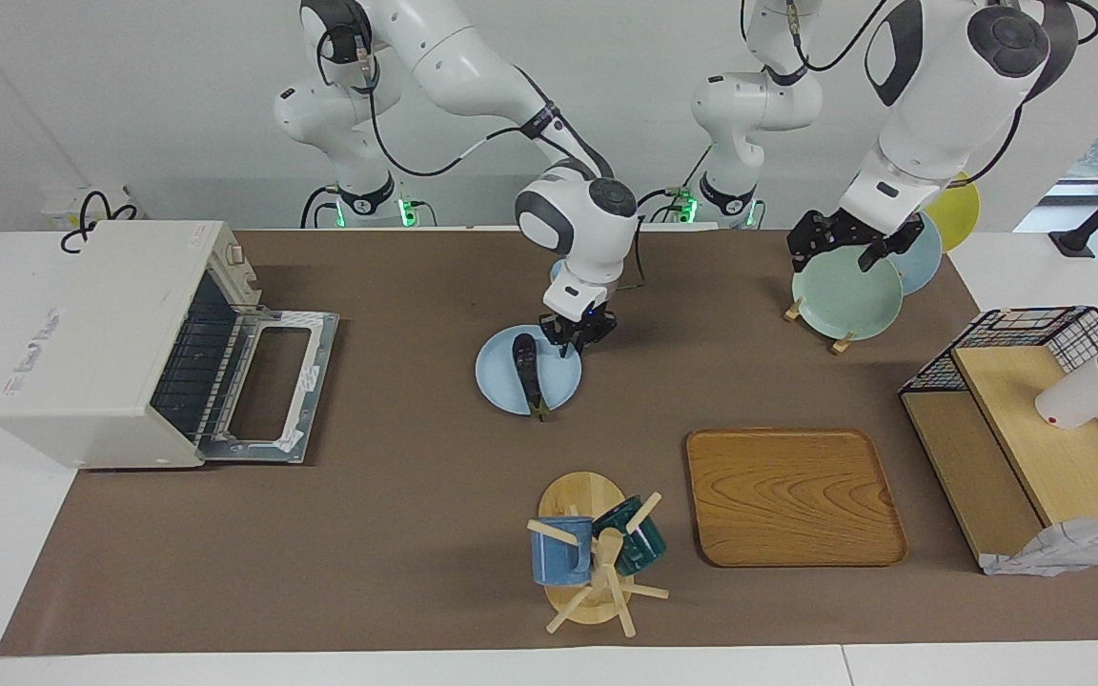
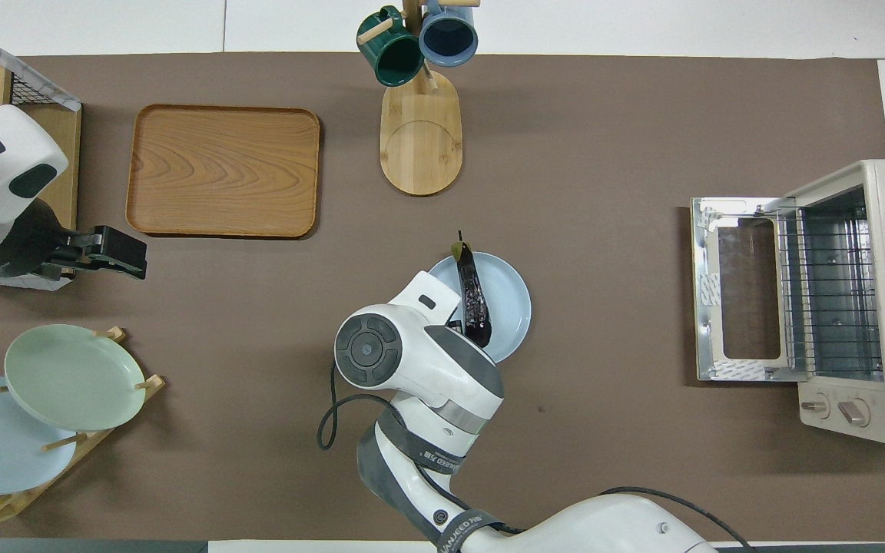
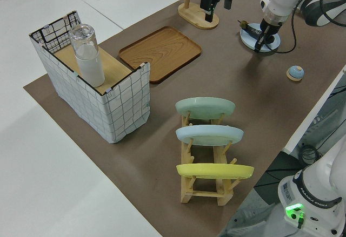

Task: Put eggplant into oven
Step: 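Grasp the rim of the blue plate with the right gripper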

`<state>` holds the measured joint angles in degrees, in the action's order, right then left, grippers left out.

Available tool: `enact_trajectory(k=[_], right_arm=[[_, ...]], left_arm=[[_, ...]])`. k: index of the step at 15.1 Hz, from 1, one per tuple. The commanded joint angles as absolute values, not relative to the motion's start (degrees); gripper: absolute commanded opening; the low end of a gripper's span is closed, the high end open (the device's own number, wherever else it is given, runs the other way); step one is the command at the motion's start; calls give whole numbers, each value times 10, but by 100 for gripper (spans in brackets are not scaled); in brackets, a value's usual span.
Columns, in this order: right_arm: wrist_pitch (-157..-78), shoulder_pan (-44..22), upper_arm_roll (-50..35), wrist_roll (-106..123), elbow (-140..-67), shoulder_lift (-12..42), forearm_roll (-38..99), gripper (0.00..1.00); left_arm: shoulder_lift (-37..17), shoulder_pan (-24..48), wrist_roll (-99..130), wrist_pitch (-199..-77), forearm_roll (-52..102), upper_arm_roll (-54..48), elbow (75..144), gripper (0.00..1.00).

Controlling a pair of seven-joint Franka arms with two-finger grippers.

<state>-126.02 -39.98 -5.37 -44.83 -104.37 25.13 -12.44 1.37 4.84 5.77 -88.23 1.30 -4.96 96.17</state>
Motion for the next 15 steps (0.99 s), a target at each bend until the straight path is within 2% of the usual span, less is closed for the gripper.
enact_trajectory(k=[1, 5, 12, 15], right_arm=[[-1265, -399, -57, -447, -1066, 230, -149, 0], [-1224, -399, -57, -445, -1049, 230, -192, 0], [-1104, -393, -55, -444, -1035, 221, -265, 0], [-1089, -387, -52, -443, -1035, 210, -270, 0]], left_arm=[[13, 49, 61, -896, 9, -51, 958, 100], [15, 47, 60, -901, 13, -52, 962, 100], [20, 47, 58, -902, 12, -50, 962, 100], [21, 47, 60, -901, 12, -50, 962, 100]])
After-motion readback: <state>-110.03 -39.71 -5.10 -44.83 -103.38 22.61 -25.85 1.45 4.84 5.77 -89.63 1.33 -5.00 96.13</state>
